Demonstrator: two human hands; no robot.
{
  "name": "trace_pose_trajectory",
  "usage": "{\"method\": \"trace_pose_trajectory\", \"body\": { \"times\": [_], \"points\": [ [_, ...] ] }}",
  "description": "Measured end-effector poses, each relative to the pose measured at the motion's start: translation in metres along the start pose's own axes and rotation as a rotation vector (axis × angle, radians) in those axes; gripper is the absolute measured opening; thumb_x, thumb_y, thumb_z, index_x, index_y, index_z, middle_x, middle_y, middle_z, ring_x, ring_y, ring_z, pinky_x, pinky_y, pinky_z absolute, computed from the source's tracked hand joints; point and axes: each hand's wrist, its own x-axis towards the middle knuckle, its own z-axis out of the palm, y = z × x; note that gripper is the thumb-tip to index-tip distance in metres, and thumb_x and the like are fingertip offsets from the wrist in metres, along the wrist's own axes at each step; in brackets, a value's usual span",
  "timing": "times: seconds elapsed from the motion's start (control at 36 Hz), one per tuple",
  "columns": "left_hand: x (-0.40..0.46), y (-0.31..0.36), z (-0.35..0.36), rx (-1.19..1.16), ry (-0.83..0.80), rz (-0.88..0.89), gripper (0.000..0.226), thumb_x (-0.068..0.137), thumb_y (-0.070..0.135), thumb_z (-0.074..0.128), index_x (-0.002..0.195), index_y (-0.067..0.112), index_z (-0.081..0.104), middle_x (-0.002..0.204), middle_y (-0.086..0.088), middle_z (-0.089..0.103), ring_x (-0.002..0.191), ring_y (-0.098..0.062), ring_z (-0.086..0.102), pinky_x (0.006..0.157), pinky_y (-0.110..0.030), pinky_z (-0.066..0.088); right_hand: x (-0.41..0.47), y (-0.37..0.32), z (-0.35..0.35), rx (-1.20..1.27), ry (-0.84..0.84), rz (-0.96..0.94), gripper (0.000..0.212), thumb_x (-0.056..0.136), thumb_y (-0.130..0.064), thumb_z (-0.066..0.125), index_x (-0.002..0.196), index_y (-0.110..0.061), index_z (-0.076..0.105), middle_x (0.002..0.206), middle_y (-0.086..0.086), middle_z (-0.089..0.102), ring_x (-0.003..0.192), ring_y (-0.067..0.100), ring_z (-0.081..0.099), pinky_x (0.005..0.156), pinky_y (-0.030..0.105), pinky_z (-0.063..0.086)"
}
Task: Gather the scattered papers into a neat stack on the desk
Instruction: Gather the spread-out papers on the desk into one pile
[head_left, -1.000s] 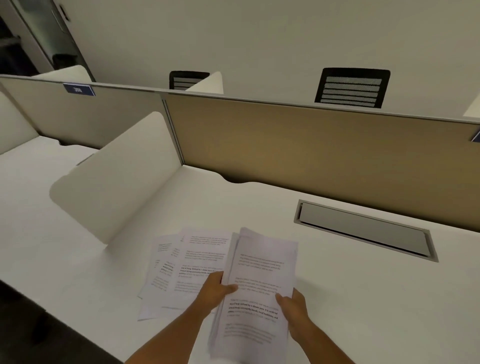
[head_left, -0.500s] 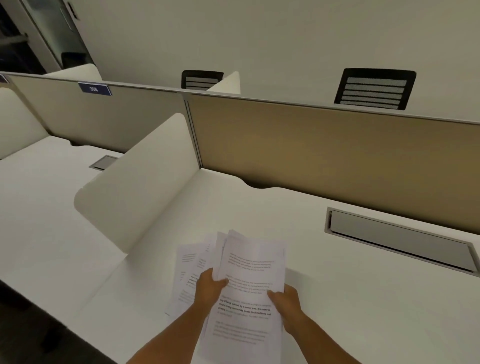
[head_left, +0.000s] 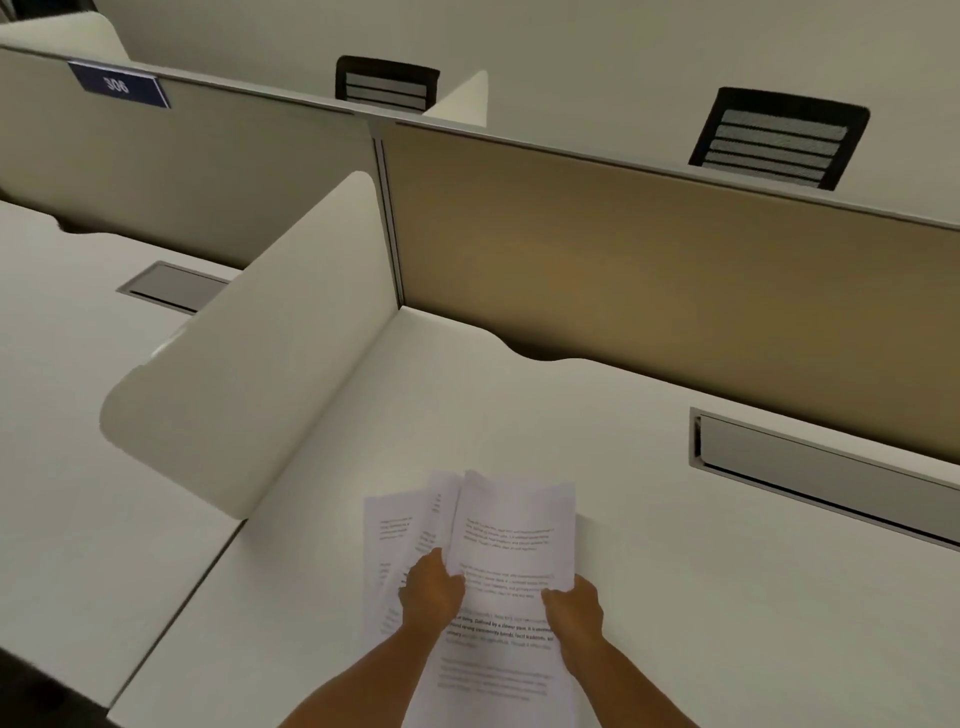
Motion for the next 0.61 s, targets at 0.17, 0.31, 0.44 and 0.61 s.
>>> {"method": "trace_pose_trajectory", "body": {
  "times": [0.17, 0.31, 0.44, 0.61],
  "points": [
    [0.008, -0.002, -0.014, 0.288, 0.09, 0.0, 0.055, 0.084, 0.047, 0.06, 0.133, 0.023, 0.05, 0.15, -0.008, 0.027, 0.134, -0.031, 0.032, 0.109, -0.042, 0.037, 0.018, 0.002, 0.008, -0.427, 0.107, 0.028, 0.031, 0.081, -0.028, 0.053, 0.107, -0.017, 0.065, 0.116, 0.011, 0.058, 0.106, 0.029, 0.056, 0.095, 0.04, 0.05],
    [0.015, -0.011, -0.018, 0.272, 0.102, -0.01, 0.051, 0.081, 0.05, 0.063, 0.126, 0.028, 0.057, 0.154, -0.006, 0.017, 0.136, -0.032, 0.026, 0.11, -0.044, 0.033, 0.012, -0.007, 0.007, -0.416, 0.11, 0.027, 0.041, 0.09, -0.023, 0.056, 0.127, -0.009, 0.05, 0.135, 0.015, 0.039, 0.119, 0.035, 0.046, 0.1, 0.042, 0.044],
    [0.02, -0.011, -0.024, 0.285, 0.133, -0.013, 0.046, 0.079, 0.053, 0.064, 0.119, 0.029, 0.061, 0.14, -0.002, 0.037, 0.126, -0.026, 0.04, 0.108, -0.041, 0.035, 0.013, -0.012, 0.01, -0.382, 0.095, 0.029, 0.051, 0.089, -0.025, 0.058, 0.135, -0.007, 0.044, 0.136, 0.016, 0.037, 0.119, 0.035, 0.047, 0.097, 0.042, 0.047],
    [0.023, -0.011, -0.028, 0.249, 0.109, -0.017, 0.047, 0.077, 0.052, 0.067, 0.116, 0.026, 0.062, 0.128, -0.005, 0.044, 0.118, -0.025, 0.046, 0.101, -0.036, 0.041, 0.014, -0.014, 0.009, -0.293, 0.066, 0.021, 0.053, 0.088, -0.023, 0.061, 0.136, -0.009, 0.043, 0.128, 0.017, 0.044, 0.109, 0.033, 0.055, 0.091, 0.04, 0.052]
  ]
}}
